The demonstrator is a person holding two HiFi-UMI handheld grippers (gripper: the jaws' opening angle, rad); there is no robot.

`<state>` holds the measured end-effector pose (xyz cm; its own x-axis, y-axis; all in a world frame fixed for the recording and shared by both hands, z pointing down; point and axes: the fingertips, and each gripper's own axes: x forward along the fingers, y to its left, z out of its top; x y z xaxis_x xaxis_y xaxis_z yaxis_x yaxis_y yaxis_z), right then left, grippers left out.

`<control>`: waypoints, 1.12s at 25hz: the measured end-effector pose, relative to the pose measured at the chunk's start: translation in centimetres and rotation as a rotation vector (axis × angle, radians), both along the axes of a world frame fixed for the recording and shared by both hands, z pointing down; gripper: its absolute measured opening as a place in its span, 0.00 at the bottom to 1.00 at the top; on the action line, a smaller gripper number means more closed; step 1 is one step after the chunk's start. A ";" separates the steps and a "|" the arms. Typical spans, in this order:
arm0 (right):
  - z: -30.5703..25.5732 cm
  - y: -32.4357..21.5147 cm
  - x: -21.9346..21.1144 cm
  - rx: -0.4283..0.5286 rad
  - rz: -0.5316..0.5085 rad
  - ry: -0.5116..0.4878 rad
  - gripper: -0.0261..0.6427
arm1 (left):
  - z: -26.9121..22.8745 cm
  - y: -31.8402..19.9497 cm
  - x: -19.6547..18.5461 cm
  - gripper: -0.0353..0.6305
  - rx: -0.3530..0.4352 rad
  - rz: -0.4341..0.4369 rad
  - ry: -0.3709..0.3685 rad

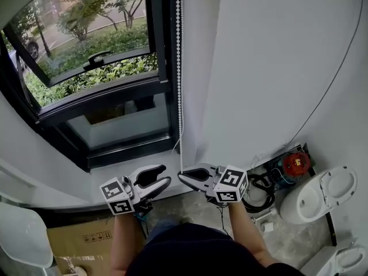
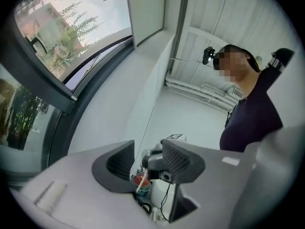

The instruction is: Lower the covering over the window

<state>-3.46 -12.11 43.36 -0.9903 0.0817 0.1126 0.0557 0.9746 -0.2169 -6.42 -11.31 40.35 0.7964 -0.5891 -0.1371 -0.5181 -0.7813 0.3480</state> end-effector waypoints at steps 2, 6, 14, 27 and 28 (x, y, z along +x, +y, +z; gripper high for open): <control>0.2 0.3 -0.2 -0.003 -0.011 -0.005 0.06 | -1.8 -0.4 0.7 0.31 0.025 0.003 -0.018; 0.0 1.1 -0.3 -0.009 -0.032 -0.006 0.06 | -4.7 -1.1 2.3 0.30 0.030 0.017 -0.020; 0.1 1.5 -0.3 0.050 -0.039 0.018 0.06 | -7.3 -3.3 4.3 0.11 -0.027 0.009 -0.076; 6.4 1.3 -0.5 0.042 -0.030 0.196 0.06 | -0.9 -2.6 5.0 0.09 -0.157 0.122 -0.161; 7.2 1.5 -0.6 0.033 -0.037 0.212 0.06 | 0.0 -2.3 5.3 0.09 -0.171 0.137 -0.175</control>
